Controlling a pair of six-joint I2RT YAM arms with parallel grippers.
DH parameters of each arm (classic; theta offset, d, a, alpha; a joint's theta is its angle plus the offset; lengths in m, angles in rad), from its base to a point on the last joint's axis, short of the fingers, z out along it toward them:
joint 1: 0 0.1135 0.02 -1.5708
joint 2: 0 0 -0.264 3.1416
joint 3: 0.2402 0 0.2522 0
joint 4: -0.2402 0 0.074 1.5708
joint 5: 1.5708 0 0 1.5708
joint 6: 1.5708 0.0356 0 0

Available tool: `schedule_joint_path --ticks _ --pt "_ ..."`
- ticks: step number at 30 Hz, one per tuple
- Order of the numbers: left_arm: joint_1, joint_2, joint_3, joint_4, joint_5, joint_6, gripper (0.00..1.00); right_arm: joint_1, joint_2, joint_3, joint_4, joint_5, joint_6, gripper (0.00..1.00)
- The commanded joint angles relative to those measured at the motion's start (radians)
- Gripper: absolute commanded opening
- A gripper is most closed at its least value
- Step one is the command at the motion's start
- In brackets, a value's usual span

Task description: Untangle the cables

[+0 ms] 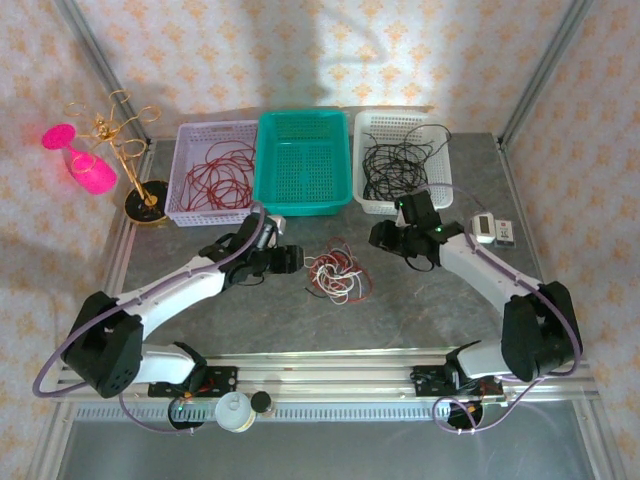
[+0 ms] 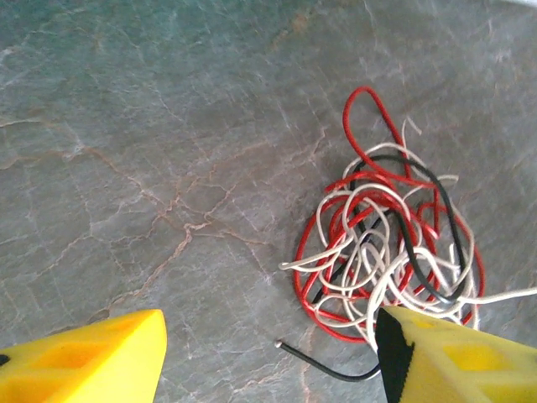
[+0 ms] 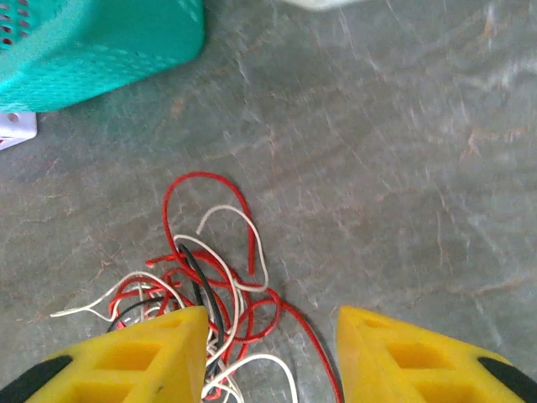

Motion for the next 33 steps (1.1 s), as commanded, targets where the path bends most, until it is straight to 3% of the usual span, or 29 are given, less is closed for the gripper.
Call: schedule_joint_path --ticks 1,5,10,13,17,26,33 --pt "-0.004 0.063 0.033 -0.034 0.054 0.173 0.68 -0.003 -0.028 0.008 0.088 -0.035 0.063 0.45" --pt "-0.004 0.131 0.057 -0.036 0.079 0.308 0.58 -0.003 -0.012 0.028 0.056 -0.026 0.029 0.45" --pt "-0.004 0.174 0.078 -0.034 0.048 0.394 0.55 -0.004 -0.007 0.038 0.052 -0.025 0.014 0.45" --pt "-0.004 0.185 0.080 0.025 0.092 0.394 0.52 -0.003 0.009 0.043 0.057 -0.033 0.013 0.45" --pt "-0.004 0.216 0.093 0.062 0.125 0.388 0.39 -0.004 0.019 0.049 0.072 -0.059 0.011 0.45" --pt "-0.002 0.290 0.107 0.156 0.156 0.377 0.38 -0.004 0.030 0.053 0.078 -0.083 0.012 0.45" --pt "-0.005 0.245 0.068 0.277 0.040 0.278 0.06 0.000 0.009 0.034 0.132 -0.221 -0.041 0.45"
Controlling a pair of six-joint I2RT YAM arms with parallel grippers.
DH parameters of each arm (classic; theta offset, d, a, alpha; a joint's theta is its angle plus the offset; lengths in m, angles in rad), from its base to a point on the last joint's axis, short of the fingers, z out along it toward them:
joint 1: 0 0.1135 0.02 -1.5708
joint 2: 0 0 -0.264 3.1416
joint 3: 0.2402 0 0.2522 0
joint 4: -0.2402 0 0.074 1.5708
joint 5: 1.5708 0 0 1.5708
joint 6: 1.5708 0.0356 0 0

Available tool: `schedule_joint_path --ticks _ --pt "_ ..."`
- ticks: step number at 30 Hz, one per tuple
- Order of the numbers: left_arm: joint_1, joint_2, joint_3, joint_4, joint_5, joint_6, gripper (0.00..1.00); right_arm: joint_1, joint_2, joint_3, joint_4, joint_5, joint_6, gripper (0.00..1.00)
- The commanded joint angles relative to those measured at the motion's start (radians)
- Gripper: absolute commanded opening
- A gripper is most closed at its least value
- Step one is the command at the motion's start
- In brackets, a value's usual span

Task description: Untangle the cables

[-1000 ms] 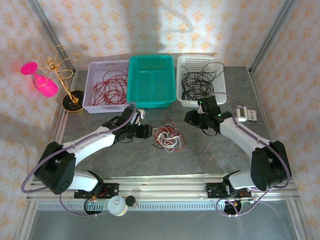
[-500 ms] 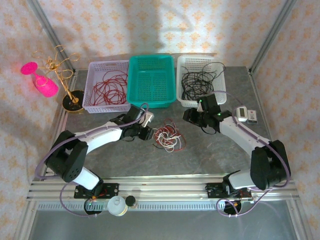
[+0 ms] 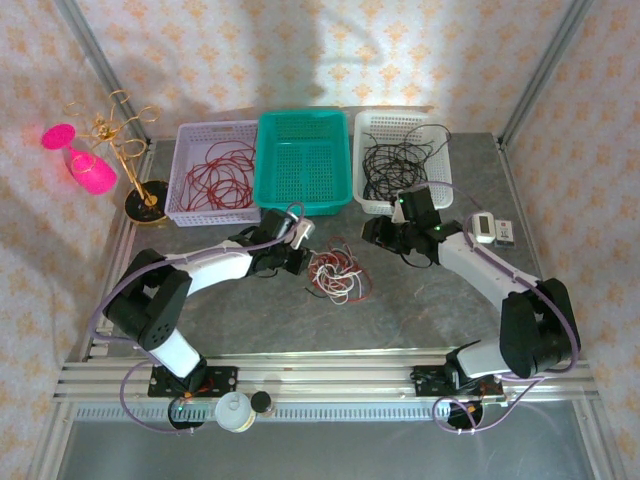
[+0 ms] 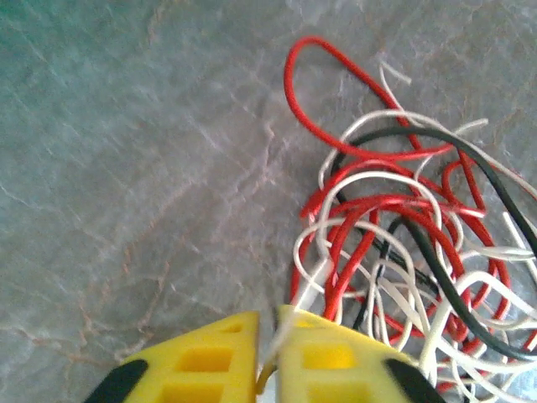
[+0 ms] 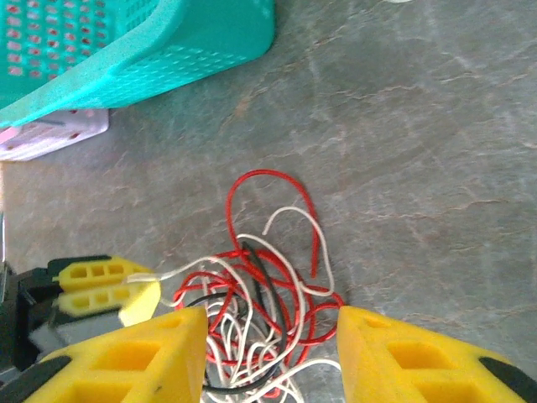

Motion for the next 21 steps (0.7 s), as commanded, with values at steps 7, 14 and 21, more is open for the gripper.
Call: schedule_joint_path --ticks 7,14,21 --pt "-0.065 -0.194 -0.124 0.139 -0.066 -0.137 0.00 0.053 -0.102 -0.053 0.220 -0.278 -0.272 0.46" --pt "-0.122 -0.372 -0.135 0.054 -0.066 -0.136 0.00 0.091 -0.060 -0.090 0.427 -0.378 -0.402 0.54" --pt "-0.125 -0.496 -0.103 -0.026 -0.078 -0.141 0.00 0.095 0.075 -0.106 0.625 -0.480 -0.349 0.53"
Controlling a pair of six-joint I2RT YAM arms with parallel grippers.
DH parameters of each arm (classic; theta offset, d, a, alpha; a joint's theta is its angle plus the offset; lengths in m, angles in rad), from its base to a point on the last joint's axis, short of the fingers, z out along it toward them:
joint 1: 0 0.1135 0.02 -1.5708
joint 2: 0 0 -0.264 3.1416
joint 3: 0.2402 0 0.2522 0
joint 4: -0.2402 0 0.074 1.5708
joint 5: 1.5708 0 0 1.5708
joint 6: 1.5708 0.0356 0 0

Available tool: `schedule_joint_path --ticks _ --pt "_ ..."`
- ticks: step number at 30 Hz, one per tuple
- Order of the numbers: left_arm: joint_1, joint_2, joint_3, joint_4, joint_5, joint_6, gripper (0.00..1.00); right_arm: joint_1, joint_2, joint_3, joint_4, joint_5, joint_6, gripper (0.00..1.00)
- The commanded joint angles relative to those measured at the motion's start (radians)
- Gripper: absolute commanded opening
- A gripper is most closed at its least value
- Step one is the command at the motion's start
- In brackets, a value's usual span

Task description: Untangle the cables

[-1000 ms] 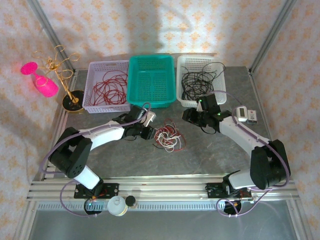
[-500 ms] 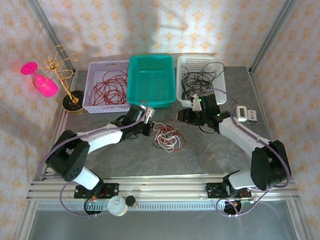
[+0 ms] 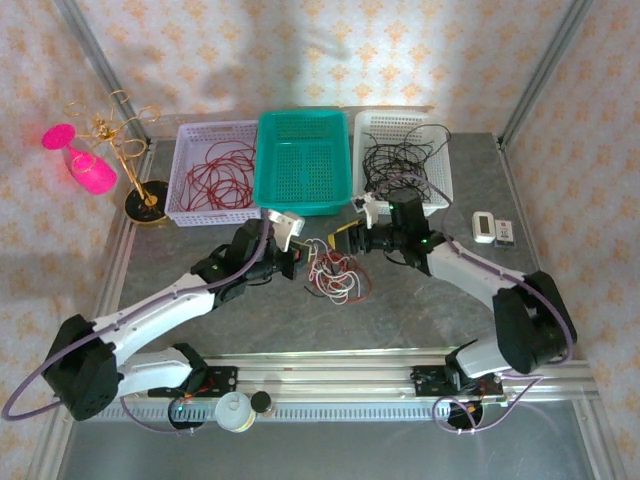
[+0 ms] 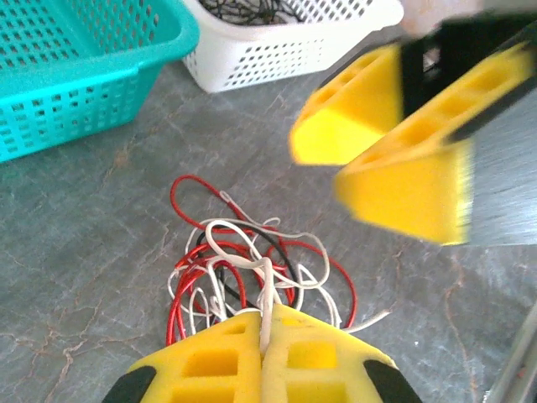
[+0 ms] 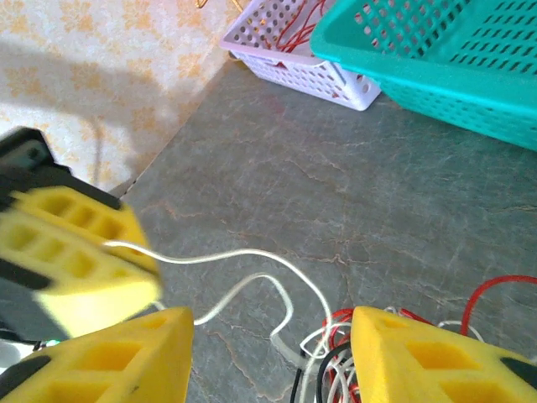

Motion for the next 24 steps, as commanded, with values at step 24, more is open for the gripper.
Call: schedule_joint_path --ticks 24 --pt "-0.006 -0.057 0.442 -0.465 -0.172 -0.070 0.00 0.093 0.266 0.084 0.204 0.150 -0.060 0.32"
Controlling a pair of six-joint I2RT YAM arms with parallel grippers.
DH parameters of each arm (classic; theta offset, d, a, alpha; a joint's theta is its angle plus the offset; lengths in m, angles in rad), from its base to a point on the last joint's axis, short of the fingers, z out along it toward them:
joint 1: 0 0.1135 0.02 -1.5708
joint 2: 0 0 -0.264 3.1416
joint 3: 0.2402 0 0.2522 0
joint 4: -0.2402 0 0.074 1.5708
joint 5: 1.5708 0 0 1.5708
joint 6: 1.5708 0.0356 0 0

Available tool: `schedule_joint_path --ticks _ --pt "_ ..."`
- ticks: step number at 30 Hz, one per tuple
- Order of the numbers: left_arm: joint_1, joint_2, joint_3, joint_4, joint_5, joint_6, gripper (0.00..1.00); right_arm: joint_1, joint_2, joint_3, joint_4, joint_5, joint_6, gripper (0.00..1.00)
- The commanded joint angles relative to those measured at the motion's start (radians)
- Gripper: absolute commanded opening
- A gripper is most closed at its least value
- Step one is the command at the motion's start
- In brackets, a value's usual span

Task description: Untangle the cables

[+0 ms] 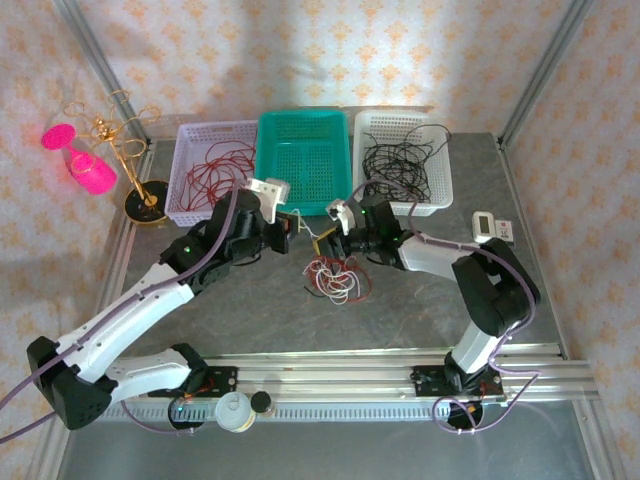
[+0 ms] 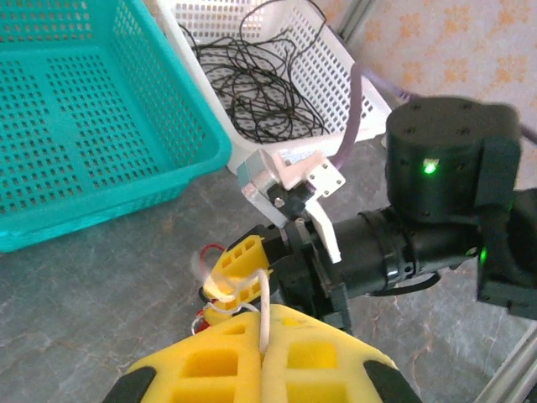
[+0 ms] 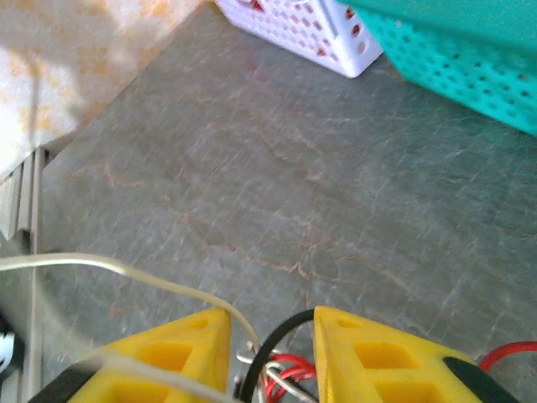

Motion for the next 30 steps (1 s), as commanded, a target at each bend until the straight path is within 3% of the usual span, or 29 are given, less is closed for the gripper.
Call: schedule_joint_path --ticks 1,10,19,24,30 --pt "-0.007 -0.014 0.093 -0.107 -0.029 -0.020 0.00 0.000 0.029 0.011 0.085 0.050 0.073 0.33" --pt "-0.006 -0.063 0.283 -0.277 -0.091 -0.036 0.00 0.002 0.073 -0.087 0.127 0.145 0.126 0.40" --pt "-0.007 -0.049 0.406 -0.147 -0.072 -0.058 0.00 0.021 0.144 -0.173 0.211 0.207 0.159 0.44" --pt "-0.006 -0.033 0.475 -0.079 -0.070 -0.057 0.00 0.036 0.133 -0.189 0.188 0.309 0.151 0.45" --pt "-0.005 -0.014 0.614 -0.055 -0.148 0.003 0.00 0.036 0.128 -0.213 0.186 0.330 0.125 0.48"
